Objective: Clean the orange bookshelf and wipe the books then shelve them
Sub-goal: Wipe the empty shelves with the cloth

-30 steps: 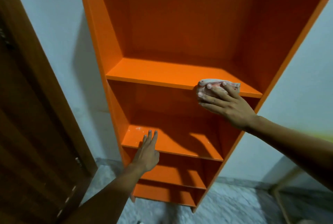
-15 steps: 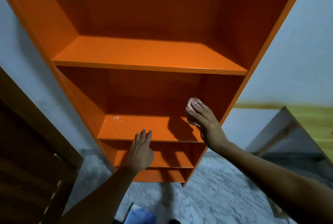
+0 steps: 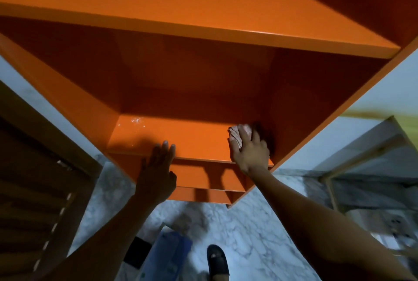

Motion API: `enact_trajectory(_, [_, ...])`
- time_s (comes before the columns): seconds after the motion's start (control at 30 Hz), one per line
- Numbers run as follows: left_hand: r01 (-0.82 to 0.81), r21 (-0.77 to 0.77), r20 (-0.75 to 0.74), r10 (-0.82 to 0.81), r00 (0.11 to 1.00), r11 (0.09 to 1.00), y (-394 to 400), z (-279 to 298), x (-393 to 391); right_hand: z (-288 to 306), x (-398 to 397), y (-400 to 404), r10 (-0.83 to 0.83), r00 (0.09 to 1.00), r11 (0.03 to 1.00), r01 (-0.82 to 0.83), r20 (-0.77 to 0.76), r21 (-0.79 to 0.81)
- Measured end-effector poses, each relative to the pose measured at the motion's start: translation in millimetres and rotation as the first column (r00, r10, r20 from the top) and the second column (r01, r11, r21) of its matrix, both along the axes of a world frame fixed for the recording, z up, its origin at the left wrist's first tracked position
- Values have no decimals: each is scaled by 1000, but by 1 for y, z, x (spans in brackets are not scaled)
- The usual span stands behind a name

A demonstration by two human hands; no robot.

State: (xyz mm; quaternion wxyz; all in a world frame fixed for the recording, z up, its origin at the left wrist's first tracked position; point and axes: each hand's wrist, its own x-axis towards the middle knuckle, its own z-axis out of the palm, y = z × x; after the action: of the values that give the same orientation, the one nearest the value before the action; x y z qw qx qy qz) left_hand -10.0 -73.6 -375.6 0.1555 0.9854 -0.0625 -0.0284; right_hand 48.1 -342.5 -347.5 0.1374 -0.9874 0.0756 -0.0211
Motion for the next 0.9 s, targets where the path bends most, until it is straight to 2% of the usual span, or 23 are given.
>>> enact_trajectory(0.13, [-3,-11,-43,2,999,1000,-4,3,1,-8,-11,23,179,981,983,-176,70,-50])
enact_trajectory(0.27, [-2,-48,-55,-1,998,999,-3,5,5,-14,-30,57,404,906,914,-405,123,-18])
enact_trajectory(0.37, [-85,-69,-19,84,996,994,5,4,5,-16,-40,80,564,807,812,-580,177,60])
enact_trajectory(0.5, [-176,-35,20,177,984,984,25,-2,7,-5,-45,91,578,756,712,-651,307,262])
enact_trajectory(0.53, [-178,-24,23,178,984,984,28,-2,8,2,-42,85,531,776,728,-624,340,285])
enact_trajectory(0.6, [-180,-9,9,181,984,984,30,-1,12,13,-31,66,357,849,831,-479,390,282])
enact_trajectory(0.67, [-193,-10,-1,193,981,981,26,-1,13,24,-13,38,96,924,957,-187,369,220])
enact_trajectory(0.73, [-199,-19,9,200,980,980,22,-3,13,33,1,12,-120,978,987,99,173,123])
enact_trajectory(0.77, [-198,-20,12,198,980,980,22,-5,14,35,5,4,-183,982,979,179,41,94])
enact_trajectory(0.83, [-192,-23,22,193,981,981,23,-7,15,31,8,2,-204,971,974,214,-121,74])
enact_trajectory(0.9, [-189,-26,29,189,982,982,25,-8,14,25,14,10,-213,971,973,221,-112,62])
